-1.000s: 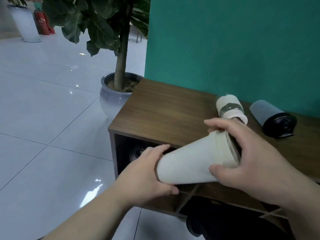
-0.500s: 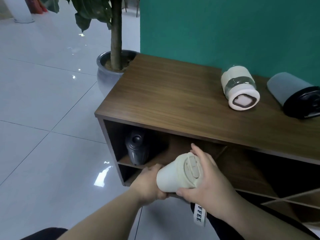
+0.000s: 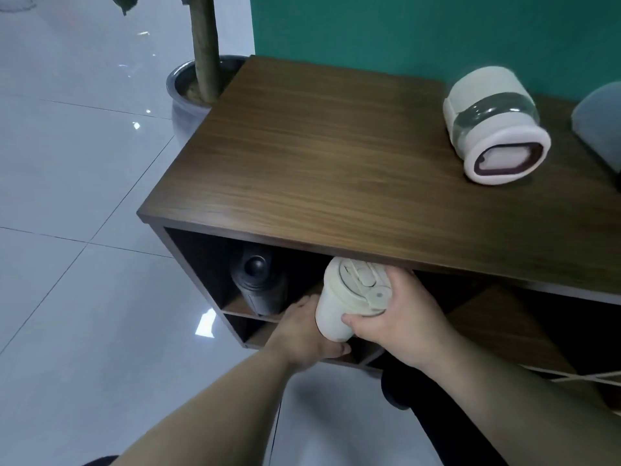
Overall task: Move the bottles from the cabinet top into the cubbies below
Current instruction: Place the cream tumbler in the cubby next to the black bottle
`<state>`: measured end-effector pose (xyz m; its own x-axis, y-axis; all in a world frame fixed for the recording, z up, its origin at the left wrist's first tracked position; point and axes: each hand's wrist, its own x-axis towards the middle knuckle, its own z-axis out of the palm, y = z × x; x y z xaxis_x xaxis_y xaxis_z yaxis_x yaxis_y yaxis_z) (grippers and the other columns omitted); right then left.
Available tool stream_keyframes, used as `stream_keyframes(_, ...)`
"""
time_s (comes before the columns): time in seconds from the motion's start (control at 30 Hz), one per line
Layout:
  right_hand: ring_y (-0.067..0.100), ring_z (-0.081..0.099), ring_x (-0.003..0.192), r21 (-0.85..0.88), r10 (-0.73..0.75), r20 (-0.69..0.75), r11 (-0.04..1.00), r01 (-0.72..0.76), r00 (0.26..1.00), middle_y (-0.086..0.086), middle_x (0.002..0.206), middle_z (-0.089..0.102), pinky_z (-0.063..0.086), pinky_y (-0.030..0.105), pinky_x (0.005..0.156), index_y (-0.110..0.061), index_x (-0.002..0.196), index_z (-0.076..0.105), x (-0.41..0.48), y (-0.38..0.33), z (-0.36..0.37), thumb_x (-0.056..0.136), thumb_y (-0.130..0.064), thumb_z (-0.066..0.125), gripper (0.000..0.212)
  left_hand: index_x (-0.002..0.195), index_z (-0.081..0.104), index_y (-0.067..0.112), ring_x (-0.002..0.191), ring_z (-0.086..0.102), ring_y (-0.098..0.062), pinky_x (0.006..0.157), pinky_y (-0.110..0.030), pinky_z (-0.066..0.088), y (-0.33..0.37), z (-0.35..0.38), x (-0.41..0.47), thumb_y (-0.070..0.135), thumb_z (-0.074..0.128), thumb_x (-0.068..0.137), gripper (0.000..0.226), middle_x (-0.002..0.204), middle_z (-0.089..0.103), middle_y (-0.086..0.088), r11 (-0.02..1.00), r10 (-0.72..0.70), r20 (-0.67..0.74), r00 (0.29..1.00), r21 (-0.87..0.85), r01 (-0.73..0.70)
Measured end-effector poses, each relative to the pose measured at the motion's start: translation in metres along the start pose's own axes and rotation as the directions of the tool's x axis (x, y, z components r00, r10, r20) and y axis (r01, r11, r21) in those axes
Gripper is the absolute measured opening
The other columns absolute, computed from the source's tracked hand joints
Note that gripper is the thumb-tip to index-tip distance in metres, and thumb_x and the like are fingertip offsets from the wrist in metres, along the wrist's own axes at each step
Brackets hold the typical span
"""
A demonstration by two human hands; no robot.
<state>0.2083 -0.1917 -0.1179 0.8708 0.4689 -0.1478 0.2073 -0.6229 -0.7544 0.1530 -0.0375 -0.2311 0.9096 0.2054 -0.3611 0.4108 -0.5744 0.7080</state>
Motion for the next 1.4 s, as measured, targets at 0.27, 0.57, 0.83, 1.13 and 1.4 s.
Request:
stream_keyframes(0.27, 0.002, 0.058, 0.111, -0.056, 0.021, 0.014, 0.998, -0.020, 1.000, -0.021, 0.117, 0.060, 0.046, 0.024, 0.097, -0.037, 0.119, 0.057, 0.012, -0.002, 0.007, 0.052, -0.040, 0.086, 0.073, 0.138, 0.051, 0.029, 0.128, 0.053, -0.016, 0.108, -0.029, 0.044, 0.006, 0.012, 0.013, 0.066, 0.060, 0.062, 0.085, 0.130, 0.061, 0.009, 0.992, -0.028, -0.085, 0.996, 0.122, 0.038)
stream_keyframes(0.57, 0.013, 0.054, 0.122, -0.128, 0.044, -0.024, 0.991, -0.047, 0.999, -0.013, 0.121, 0.053, 0.041, 0.023, 0.096, -0.034, 0.128, 0.051, 0.009, -0.005, 0.011, 0.056, -0.040, 0.088, 0.081, 0.141, 0.043, 0.017, 0.121, 0.061, -0.025, 0.097, -0.032, 0.047, 0.008, 0.022, 0.004, 0.061, 0.061, 0.072, 0.084, 0.134, 0.058, -0.002, 0.991, -0.108, -0.204, 0.973, 0.061, 0.123)
stream_keyframes(0.83, 0.015, 0.054, 0.122, -0.113, 0.068, -0.140, 0.990, -0.084, 0.988, -0.010, 0.121, 0.051, 0.038, 0.020, 0.090, -0.034, 0.129, 0.050, 0.009, -0.003, 0.020, 0.053, -0.041, 0.090, 0.086, 0.139, 0.043, 0.020, 0.119, 0.059, -0.025, 0.091, -0.035, 0.050, -0.002, 0.024, 0.009, 0.044, 0.080, 0.078, 0.075, 0.136, 0.050, -0.002, 0.990, -0.064, -0.227, 0.972, 0.109, 0.090)
stream_keyframes(1.13, 0.020, 0.054, 0.123, -0.097, 0.061, -0.285, 0.991, -0.092, 0.957, 0.000, 0.130, 0.054, 0.047, 0.033, 0.098, -0.025, 0.134, 0.048, 0.007, -0.006, 0.028, 0.051, -0.043, 0.093, 0.096, 0.148, 0.038, 0.026, 0.116, 0.064, -0.023, 0.085, -0.032, 0.049, -0.008, 0.021, 0.010, 0.045, 0.079, 0.080, 0.082, 0.134, 0.063, 0.004, 0.993, -0.009, -0.241, 0.970, 0.115, 0.037)
stream_keyframes(1.4, 0.020, 0.052, 0.126, -0.075, 0.076, -0.325, 0.992, -0.106, 0.943, 0.001, 0.132, 0.053, 0.045, 0.029, 0.098, -0.022, 0.136, 0.046, 0.007, -0.007, 0.032, 0.049, -0.043, 0.095, 0.101, 0.154, 0.031, 0.028, 0.113, 0.064, -0.024, 0.077, -0.030, 0.043, -0.010, 0.019, 0.010, 0.046, 0.078, 0.081, 0.089, 0.127, 0.069, 0.000, 0.990, -0.006, -0.216, 0.976, 0.140, 0.036)
